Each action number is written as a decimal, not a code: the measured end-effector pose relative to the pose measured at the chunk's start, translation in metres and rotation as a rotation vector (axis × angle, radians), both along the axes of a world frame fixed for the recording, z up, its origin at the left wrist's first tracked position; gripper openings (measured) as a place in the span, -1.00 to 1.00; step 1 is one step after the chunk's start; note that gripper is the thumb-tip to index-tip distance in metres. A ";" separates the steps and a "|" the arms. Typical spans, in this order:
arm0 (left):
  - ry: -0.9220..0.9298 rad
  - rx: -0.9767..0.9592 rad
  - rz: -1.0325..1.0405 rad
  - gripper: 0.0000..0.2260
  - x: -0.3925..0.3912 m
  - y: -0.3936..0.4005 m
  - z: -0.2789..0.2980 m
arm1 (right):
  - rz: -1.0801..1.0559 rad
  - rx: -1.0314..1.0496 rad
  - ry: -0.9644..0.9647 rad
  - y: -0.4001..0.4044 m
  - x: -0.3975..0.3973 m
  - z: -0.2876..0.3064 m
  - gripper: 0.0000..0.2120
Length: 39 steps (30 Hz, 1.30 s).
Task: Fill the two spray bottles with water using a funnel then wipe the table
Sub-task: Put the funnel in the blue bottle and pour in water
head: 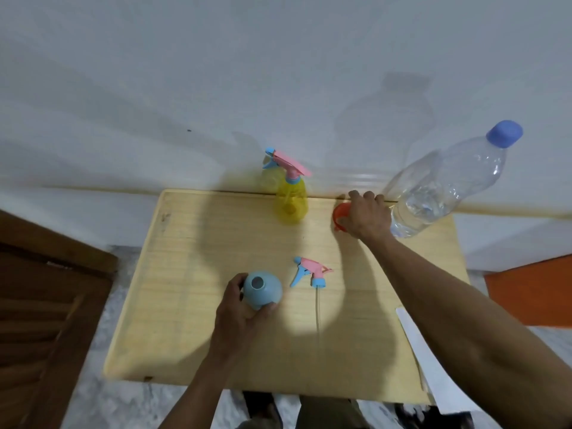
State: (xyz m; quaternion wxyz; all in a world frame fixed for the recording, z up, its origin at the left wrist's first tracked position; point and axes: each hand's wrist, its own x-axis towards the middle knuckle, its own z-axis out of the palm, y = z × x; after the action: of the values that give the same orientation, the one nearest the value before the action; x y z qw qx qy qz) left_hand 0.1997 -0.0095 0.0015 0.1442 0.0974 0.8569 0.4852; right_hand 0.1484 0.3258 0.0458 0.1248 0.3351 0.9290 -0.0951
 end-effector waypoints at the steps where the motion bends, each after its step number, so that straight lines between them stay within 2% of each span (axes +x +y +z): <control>1: -0.002 -0.007 0.002 -0.32 0.000 0.000 0.000 | 0.022 0.003 -0.063 0.005 -0.005 -0.002 -0.38; 4: -0.015 -0.023 0.015 -0.29 0.000 0.001 0.002 | 0.037 -0.027 -0.180 0.013 -0.016 -0.010 -0.33; 6: -0.020 -0.034 0.021 -0.30 0.000 0.002 0.003 | 0.029 -0.042 -0.186 0.017 -0.018 -0.017 -0.35; 13: -0.036 -0.029 0.013 -0.31 0.000 0.000 0.002 | -0.049 -0.163 -0.010 0.015 -0.007 -0.011 -0.33; 15: -0.030 -0.009 0.012 -0.32 0.000 0.000 0.002 | -0.128 -0.330 0.174 0.008 0.006 0.000 -0.28; 18: -0.030 0.009 0.010 -0.34 0.001 -0.001 0.001 | -0.247 -0.689 0.462 -0.019 0.036 0.030 -0.16; 21: -0.012 0.027 0.009 -0.34 0.001 -0.002 -0.003 | -0.294 -1.002 0.647 -0.059 0.063 0.062 -0.31; 23: -0.006 0.030 0.008 -0.34 0.001 -0.002 -0.005 | -0.306 -1.111 0.716 -0.088 0.073 0.079 -0.38; 27: 0.009 0.036 -0.009 -0.31 0.000 -0.003 -0.008 | -0.267 -1.158 0.765 -0.142 0.080 0.085 -0.39; 31: 0.007 0.032 -0.017 -0.29 0.001 -0.003 -0.008 | -0.167 -1.144 0.715 -0.175 0.080 0.069 -0.36; 39: -0.006 0.033 -0.038 -0.28 0.000 -0.004 -0.004 | -0.094 -0.920 0.704 -0.188 0.088 0.041 -0.26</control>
State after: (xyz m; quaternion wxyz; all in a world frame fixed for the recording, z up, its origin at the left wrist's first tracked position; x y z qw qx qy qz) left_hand 0.1992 -0.0138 -0.0028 0.1543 0.1147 0.8464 0.4967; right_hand 0.2361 0.1377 0.0866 -0.0629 0.2354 0.7618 -0.6002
